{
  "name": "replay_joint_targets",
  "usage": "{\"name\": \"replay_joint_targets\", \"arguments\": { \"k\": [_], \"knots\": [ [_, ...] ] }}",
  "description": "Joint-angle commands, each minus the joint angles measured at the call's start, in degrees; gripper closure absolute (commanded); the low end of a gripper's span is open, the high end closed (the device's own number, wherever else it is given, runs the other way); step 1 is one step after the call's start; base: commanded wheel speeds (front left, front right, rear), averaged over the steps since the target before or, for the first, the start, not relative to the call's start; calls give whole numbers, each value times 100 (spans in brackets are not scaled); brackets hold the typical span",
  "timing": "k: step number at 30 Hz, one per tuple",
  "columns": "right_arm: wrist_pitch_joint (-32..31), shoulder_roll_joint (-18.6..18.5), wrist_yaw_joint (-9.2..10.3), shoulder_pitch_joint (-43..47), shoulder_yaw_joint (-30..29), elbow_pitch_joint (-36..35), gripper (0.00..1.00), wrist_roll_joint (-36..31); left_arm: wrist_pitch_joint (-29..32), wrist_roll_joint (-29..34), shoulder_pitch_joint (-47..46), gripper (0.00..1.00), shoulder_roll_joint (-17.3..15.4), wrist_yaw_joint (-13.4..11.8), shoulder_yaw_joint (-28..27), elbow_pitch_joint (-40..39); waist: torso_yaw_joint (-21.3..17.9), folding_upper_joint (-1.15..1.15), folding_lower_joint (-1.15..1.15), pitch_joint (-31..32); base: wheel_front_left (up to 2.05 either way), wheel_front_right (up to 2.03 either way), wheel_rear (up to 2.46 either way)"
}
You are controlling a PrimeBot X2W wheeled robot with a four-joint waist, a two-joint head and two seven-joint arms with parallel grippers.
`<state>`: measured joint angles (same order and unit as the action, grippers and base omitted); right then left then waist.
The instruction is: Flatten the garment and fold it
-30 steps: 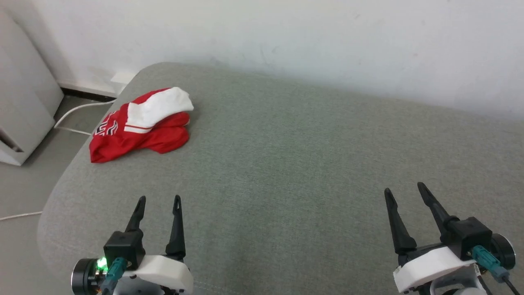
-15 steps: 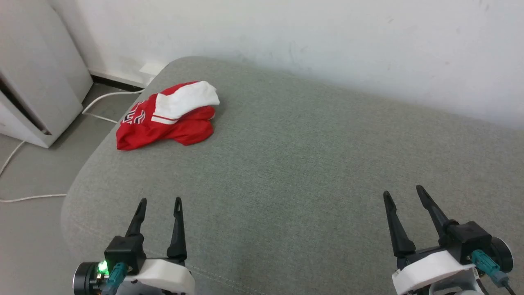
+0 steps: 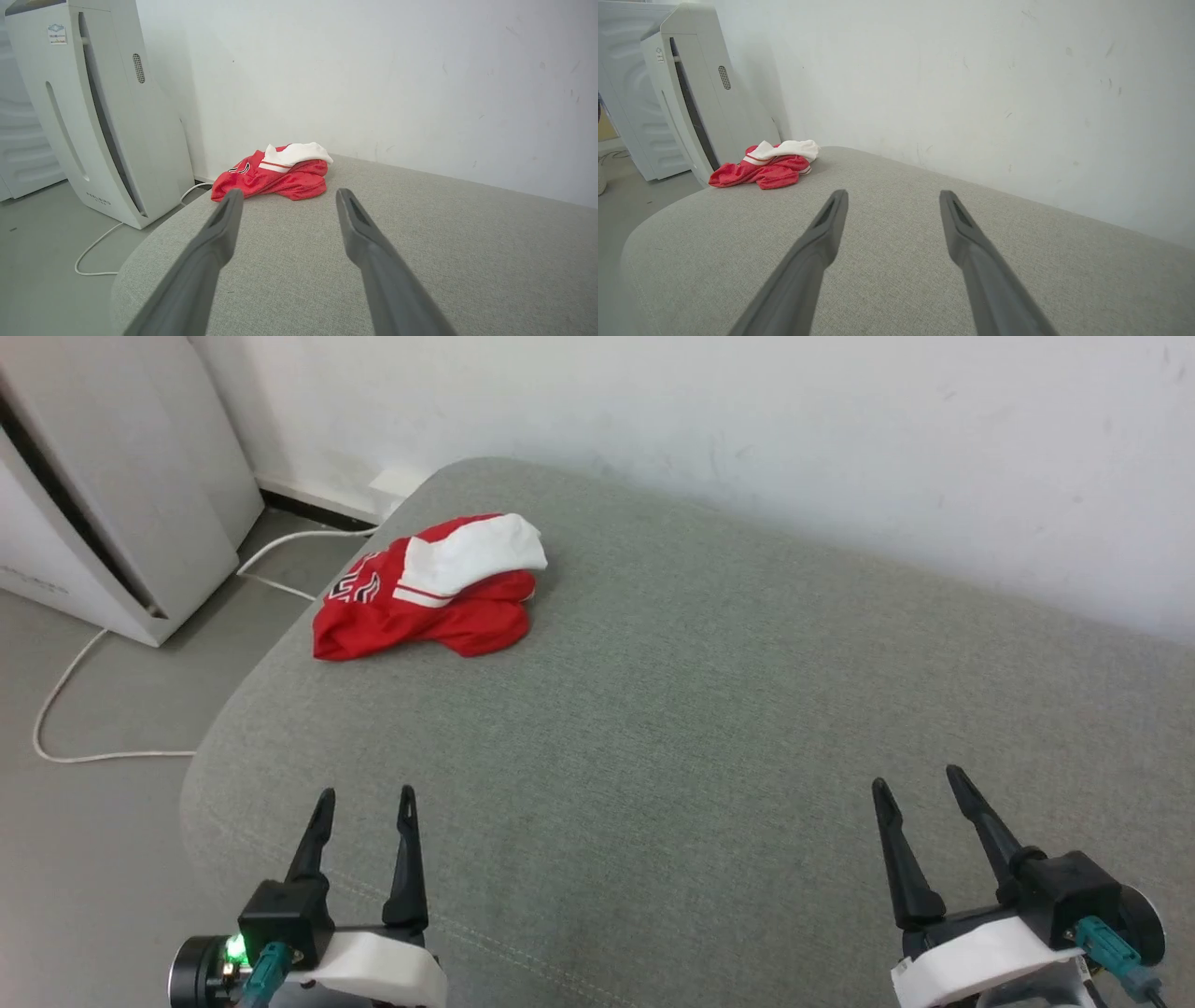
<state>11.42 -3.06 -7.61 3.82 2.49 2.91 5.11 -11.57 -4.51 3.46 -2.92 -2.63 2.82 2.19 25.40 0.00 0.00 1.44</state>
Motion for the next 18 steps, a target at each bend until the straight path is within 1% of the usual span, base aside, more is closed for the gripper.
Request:
{"name": "replay_joint_targets", "arguments": {
  "k": [1, 18],
  "knots": [
    [74, 14, 10, 64, 25, 21, 0, 39, -59, -56, 80, 0, 3, -54, 26, -1, 63, 0, 0, -1, 0, 0, 0],
    [278, 17, 11, 113, 93, 105, 0, 57, -262, -161, 89, 0, 4, -109, 130, 39, 469, 0, 0, -93, 0, 0, 0]
  ]
}}
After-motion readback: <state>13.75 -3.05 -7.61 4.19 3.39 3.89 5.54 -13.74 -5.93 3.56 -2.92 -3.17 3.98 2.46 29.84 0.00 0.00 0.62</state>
